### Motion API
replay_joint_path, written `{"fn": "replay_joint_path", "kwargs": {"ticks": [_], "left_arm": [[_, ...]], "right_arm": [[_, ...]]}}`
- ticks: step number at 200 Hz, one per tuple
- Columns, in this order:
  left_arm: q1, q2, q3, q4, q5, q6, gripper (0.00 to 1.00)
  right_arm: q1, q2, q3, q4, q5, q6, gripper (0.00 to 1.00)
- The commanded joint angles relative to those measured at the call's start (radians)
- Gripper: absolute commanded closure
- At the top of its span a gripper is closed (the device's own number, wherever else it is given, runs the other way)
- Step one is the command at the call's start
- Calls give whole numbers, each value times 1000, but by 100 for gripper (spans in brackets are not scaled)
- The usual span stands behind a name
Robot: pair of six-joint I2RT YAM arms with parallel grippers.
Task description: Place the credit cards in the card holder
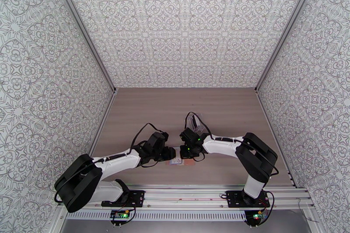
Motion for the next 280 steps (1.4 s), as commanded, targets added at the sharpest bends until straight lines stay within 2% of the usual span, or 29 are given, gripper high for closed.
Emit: {"fn": "replay_joint_path", "kwargs": {"ticks": [1,73,148,280], "left_arm": [[-13,10,34,-7,1,0,61],[-13,7,34,-17,-7,2,61],[-14,-7,32,-73,-70,12,61],[-42,0,55,-60,-58,12,61]], "right_arm": [[6,23,-21,-8,14,1,89],[6,21,-20,-8,16,1,89],[6,19,-30,0,17,6,89],[6,19,-36,7,16,7,89]]}}
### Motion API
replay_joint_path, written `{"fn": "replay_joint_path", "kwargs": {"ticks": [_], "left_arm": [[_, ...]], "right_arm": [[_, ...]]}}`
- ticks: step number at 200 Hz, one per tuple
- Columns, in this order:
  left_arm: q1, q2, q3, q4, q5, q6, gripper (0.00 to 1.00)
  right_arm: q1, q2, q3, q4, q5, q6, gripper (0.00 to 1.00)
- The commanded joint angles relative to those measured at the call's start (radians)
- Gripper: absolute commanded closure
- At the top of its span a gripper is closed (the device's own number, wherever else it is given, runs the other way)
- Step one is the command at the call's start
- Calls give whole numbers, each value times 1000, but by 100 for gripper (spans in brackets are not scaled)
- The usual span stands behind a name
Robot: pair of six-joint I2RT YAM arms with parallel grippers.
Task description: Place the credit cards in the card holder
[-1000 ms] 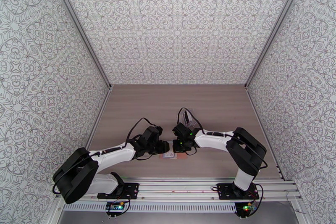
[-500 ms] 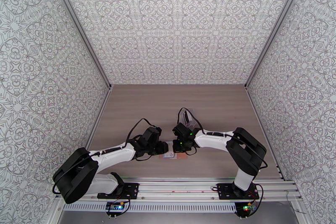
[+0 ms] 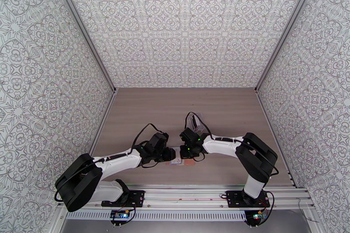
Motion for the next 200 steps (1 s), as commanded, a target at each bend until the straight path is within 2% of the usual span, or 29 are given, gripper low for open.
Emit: {"fn": "replay_joint_path", "kwargs": {"ticks": [1,200], "left_arm": [[-14,-3,33,-7,-5,8,61],[-17,34,51,-31,-22,13,61]], "right_arm": [[6,19,-36,3,15,6,89],[5,23,-30,-3,13,1,89]]}}
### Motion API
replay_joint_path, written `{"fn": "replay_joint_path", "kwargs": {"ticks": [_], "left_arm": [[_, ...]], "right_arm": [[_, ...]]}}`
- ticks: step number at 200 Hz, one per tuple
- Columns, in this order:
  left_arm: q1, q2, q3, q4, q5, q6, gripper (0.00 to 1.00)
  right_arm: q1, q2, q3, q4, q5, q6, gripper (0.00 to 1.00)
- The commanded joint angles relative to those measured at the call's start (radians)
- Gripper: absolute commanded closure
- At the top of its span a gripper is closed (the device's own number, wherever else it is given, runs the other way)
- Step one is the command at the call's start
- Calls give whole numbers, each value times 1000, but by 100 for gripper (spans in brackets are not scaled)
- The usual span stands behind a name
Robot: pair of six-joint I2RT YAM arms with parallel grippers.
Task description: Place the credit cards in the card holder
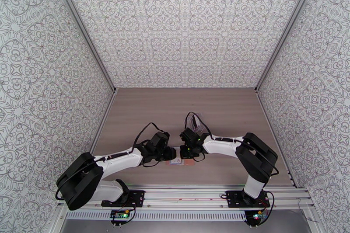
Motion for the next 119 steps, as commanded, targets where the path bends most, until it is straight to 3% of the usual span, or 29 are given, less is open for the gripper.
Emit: {"fn": "replay_joint_path", "kwargs": {"ticks": [1,119], "left_arm": [[-12,14,28,-11,-3,13,61],[-12,34,40,-12,6,12,61]], "right_arm": [[5,24,-27,-6,13,1,89],[6,23,-22,-9,13,-1,89]]}}
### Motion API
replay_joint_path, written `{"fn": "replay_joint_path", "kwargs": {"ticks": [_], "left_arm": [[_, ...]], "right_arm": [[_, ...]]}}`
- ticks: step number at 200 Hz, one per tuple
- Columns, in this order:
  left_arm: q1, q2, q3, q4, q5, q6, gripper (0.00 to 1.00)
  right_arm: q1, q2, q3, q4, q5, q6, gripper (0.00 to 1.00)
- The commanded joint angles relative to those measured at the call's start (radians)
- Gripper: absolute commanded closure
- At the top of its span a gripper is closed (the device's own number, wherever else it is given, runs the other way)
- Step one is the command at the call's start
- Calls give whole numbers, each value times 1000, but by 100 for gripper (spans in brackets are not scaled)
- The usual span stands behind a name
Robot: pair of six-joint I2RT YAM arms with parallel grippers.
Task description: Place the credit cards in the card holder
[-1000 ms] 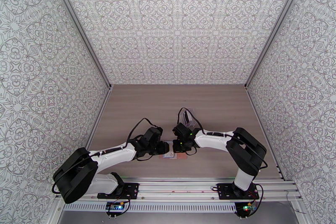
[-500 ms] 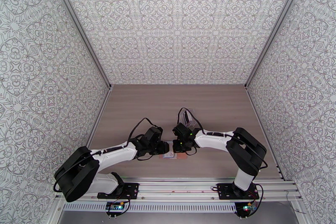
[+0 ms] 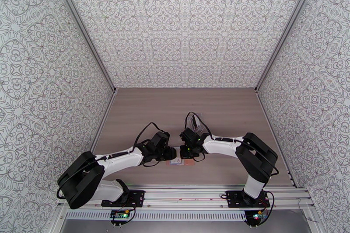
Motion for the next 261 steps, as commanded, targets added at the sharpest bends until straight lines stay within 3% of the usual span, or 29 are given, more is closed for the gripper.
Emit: {"fn": "replay_joint_path", "kwargs": {"ticks": [1,119,261], "left_arm": [[-12,18,29,-8,6,11,61],[-13,37,20,-28,-18,8,61],[-17,22,-2,95,91,-27,61]], "right_arm": [[6,23,-23,-10,13,0,89],[6,16,-24,-7,16,6,89],[6,-24,-38,-2,36,11,86]]}}
